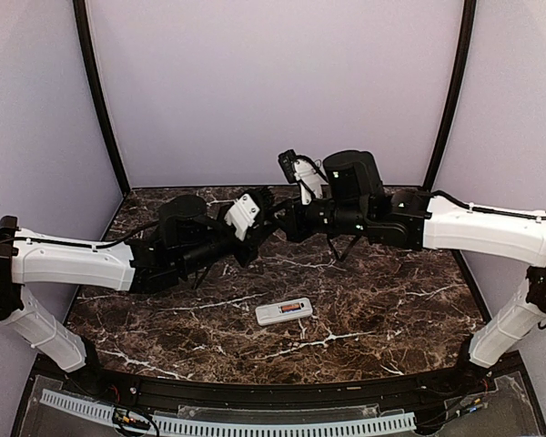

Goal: Load the batteries into the remote control
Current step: Pass from the left arm to the right, then hold the remote control without the battery cover at the center of the board.

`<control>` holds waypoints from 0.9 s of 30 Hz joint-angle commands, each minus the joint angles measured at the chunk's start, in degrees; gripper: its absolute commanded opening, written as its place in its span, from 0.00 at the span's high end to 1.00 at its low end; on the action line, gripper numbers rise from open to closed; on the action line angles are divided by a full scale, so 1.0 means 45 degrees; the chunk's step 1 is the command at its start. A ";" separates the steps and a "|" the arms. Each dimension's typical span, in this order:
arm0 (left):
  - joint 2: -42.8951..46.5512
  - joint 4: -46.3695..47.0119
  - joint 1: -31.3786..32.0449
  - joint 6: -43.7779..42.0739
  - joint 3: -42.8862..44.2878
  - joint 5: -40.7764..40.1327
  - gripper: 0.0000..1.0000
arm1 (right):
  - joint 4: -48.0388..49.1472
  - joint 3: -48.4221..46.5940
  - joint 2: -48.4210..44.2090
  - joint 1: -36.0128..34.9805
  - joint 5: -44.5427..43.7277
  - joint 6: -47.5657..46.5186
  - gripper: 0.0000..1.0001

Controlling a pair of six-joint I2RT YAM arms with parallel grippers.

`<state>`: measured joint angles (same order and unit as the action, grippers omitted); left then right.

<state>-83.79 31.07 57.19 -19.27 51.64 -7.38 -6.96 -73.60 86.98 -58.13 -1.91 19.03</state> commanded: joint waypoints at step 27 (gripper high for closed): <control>0.0884 -0.4173 -0.0213 0.0386 -0.0929 0.2895 0.28 | 0.1969 0.4198 -0.2170 0.3337 0.4550 0.5033 1.00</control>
<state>-81.45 23.42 57.08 -18.31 49.82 1.23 -3.29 -60.40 78.89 -45.95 12.12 35.05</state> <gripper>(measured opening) 0.715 0.062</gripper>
